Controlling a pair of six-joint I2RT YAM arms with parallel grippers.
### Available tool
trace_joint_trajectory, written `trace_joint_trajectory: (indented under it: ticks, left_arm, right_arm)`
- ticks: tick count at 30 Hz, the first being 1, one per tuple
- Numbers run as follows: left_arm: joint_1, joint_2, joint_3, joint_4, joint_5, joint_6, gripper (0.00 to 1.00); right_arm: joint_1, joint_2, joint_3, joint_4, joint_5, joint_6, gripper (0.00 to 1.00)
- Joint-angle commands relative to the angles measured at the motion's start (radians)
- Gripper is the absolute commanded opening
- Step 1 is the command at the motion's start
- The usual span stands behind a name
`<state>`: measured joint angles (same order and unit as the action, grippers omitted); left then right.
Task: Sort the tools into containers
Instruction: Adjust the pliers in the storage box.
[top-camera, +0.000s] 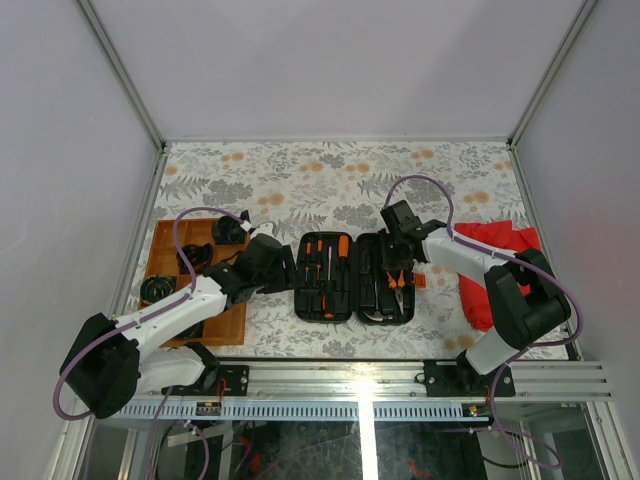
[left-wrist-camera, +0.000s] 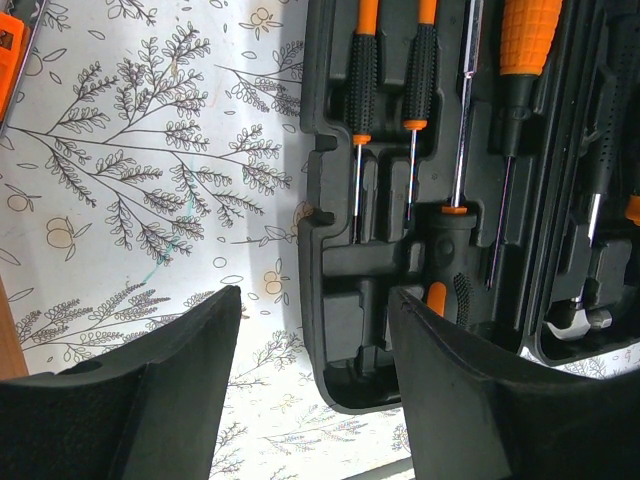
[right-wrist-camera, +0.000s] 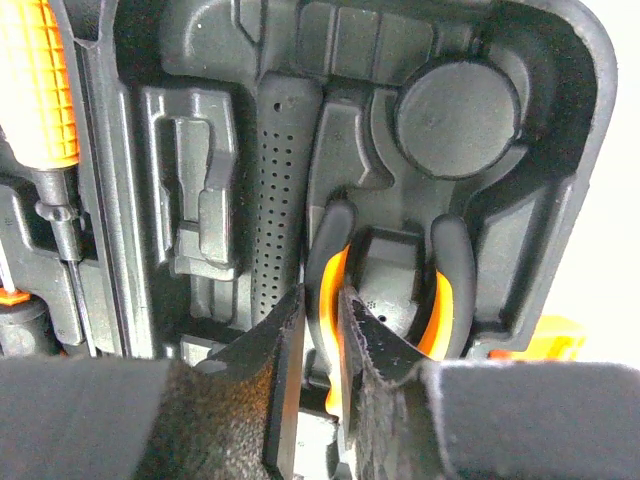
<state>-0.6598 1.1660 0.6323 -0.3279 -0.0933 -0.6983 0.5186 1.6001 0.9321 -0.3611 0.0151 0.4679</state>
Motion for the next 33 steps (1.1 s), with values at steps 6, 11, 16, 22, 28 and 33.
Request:
trace_joint_trajectory:
  ticks: [6,11,16,22,28,33]
  left_arm:
    - [0.012,-0.014,-0.007,0.043,0.011,0.006,0.6]
    - [0.012,-0.023,-0.009,0.044,0.012,0.006,0.6]
    - [0.014,-0.021,-0.014,0.045,0.014,0.006,0.6]
    - [0.016,-0.019,-0.013,0.047,0.017,0.006,0.6]
    - [0.015,-0.012,-0.011,0.051,0.021,0.006,0.6]
    - [0.015,-0.009,-0.01,0.055,0.024,0.006,0.6]
  right_arm:
    - [0.0,-0.013,0.046,-0.001,0.041,0.094,0.14]
    - [0.001,-0.021,0.041,0.0,0.061,0.131,0.11]
    - [0.0,-0.046,0.03,-0.016,0.09,0.135,0.18]
    - [0.0,-0.121,0.032,-0.026,0.098,0.104,0.38]
    - [0.001,-0.188,0.044,-0.083,0.144,0.048,0.43]
    - [0.0,-0.21,0.031,-0.142,0.204,0.017,0.37]
